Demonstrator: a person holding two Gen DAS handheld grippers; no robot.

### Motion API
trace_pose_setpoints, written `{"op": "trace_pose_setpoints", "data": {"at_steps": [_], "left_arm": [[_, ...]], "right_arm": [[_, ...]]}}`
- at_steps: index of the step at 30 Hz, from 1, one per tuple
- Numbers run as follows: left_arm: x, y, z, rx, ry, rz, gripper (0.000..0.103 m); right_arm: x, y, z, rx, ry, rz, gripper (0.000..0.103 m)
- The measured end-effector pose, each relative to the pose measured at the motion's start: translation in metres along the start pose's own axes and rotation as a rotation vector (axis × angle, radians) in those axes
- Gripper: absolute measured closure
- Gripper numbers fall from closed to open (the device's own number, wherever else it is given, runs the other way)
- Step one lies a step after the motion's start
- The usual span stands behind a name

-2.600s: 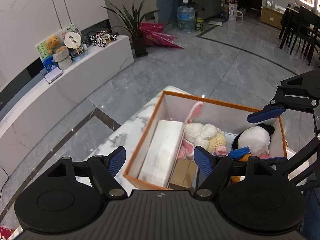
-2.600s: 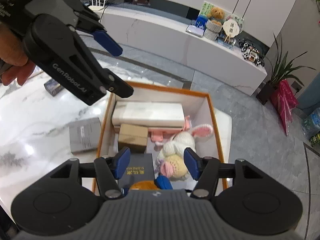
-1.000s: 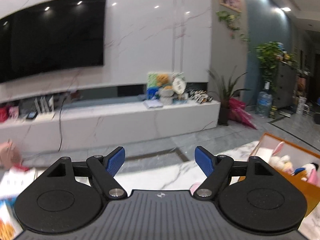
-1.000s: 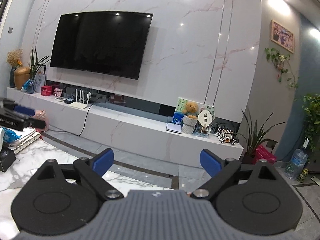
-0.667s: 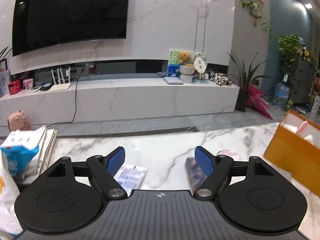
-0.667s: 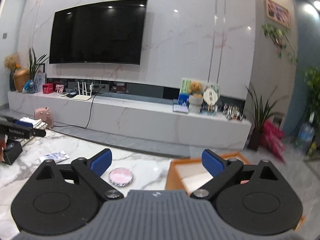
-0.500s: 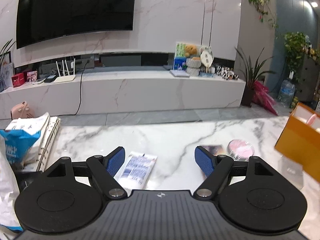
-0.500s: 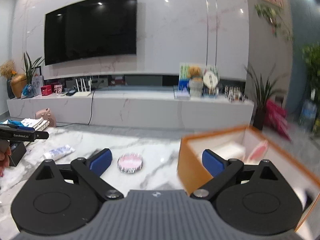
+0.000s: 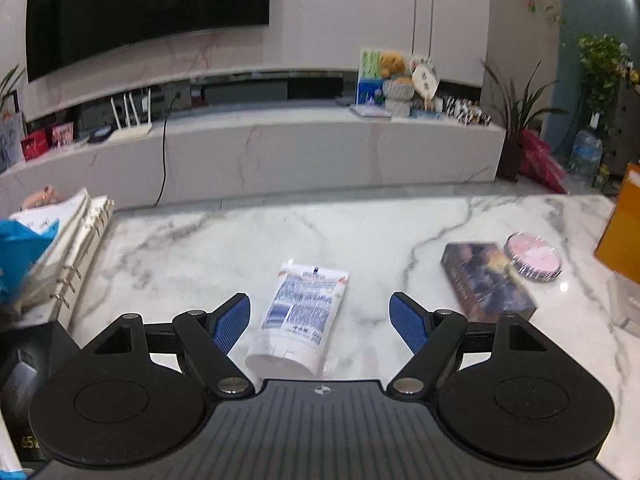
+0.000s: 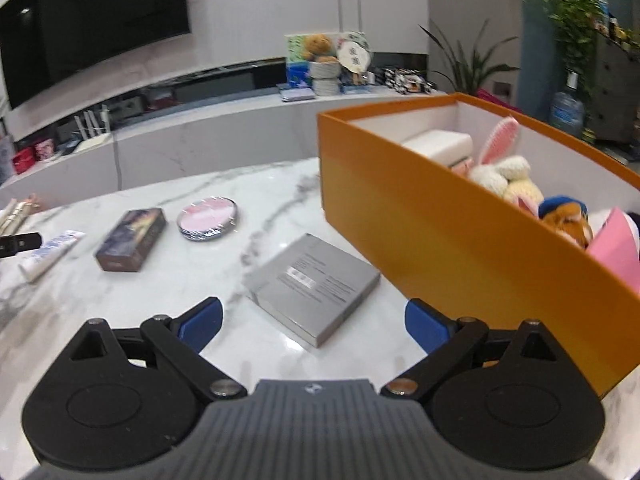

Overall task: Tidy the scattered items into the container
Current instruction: 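Grasp the white lotion tube with the left tool while the right tool grasps the grey notebook box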

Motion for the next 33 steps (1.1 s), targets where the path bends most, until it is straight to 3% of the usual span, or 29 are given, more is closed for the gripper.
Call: {"op": "trace_pose_setpoints", "data": {"at_steps": [17,27,33], "left_arm": [[-0.024,-0.006,0.009,0.012,-0.002,0.047,0.013],[-0.032,-0.013,0.013,0.03,-0.015,0.081,0.012],[-0.032,-0.015,0.011,0.014,-0.009,0.074,0.012]], "right_arm": [[-0.034,-0.005,0.015,-0.072,-0.117,0.021,0.004],[-0.071,0.006,0.023,-0.278,-0.25,0.083,0.001],[-0.089,0.008,0.038,-0.233,-0.323,0.086,0.0]]}}
Point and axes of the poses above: each gripper's, at about its wrist camera, not at the fingertips, and x roughly against the way its jaws point, z to its left, y to its top, the point moved 3 cm from there along -x, roughly the way its jaws point, and after that the axes turned 4 degrees about x, right-handed, at the moved point
